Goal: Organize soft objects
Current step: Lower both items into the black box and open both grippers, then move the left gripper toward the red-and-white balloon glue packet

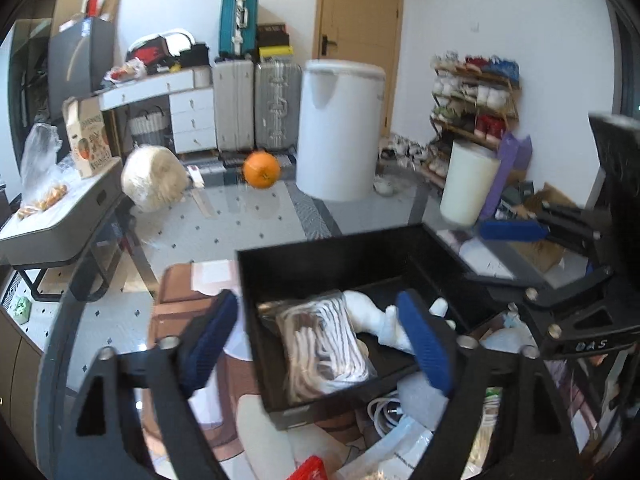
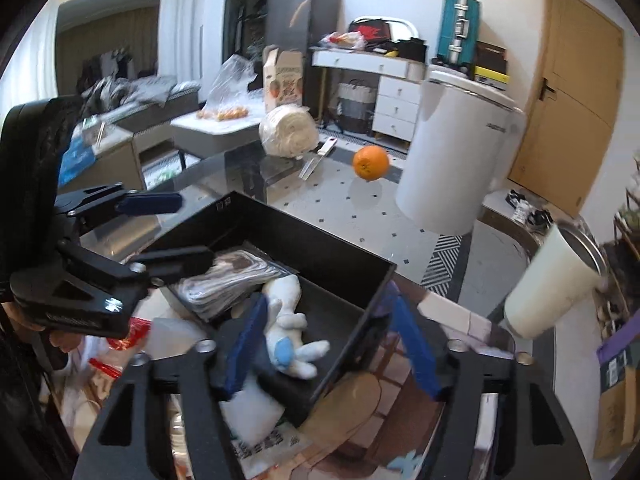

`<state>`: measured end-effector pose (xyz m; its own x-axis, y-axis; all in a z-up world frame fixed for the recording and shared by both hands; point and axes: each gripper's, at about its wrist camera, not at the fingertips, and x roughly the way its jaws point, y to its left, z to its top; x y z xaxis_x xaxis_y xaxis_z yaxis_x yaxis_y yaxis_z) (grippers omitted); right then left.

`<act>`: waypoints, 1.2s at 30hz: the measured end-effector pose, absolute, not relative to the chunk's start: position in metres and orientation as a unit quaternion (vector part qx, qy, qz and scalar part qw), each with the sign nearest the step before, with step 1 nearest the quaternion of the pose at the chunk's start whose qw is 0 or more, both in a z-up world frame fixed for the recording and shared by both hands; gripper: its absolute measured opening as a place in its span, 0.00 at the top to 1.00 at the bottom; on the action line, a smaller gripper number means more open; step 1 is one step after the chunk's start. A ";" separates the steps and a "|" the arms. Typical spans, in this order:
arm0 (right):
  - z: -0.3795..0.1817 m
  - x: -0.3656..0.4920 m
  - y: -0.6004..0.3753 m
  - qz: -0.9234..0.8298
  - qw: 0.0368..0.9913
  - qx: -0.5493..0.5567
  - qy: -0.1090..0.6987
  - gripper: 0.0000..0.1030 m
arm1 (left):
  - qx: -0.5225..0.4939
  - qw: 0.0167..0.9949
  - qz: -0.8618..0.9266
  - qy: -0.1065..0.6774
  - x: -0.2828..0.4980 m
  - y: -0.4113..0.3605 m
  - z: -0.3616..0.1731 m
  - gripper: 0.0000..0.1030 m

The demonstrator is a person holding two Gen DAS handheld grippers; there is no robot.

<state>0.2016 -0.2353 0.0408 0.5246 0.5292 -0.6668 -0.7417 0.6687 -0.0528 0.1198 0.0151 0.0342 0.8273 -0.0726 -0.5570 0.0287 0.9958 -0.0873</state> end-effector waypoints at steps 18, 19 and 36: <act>0.034 0.137 -0.280 0.345 0.874 -0.052 0.339 0.01 | -0.052 0.960 0.012 0.274 0.051 0.031 0.027 0.00; 0.033 0.135 -0.279 0.347 0.872 -0.055 0.341 0.01 | -0.050 0.960 0.012 0.276 0.049 0.030 0.025 0.00; 0.021 0.118 -0.273 0.330 0.867 -0.058 0.370 0.01 | -0.050 0.953 0.022 0.299 0.033 0.030 -0.001 0.00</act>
<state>0.1177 -0.2726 0.0212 0.5093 0.5286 -0.6791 -0.6142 0.7760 0.1434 0.0326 0.0304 -0.0015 0.8204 0.0115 -0.5716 -0.0712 0.9941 -0.0823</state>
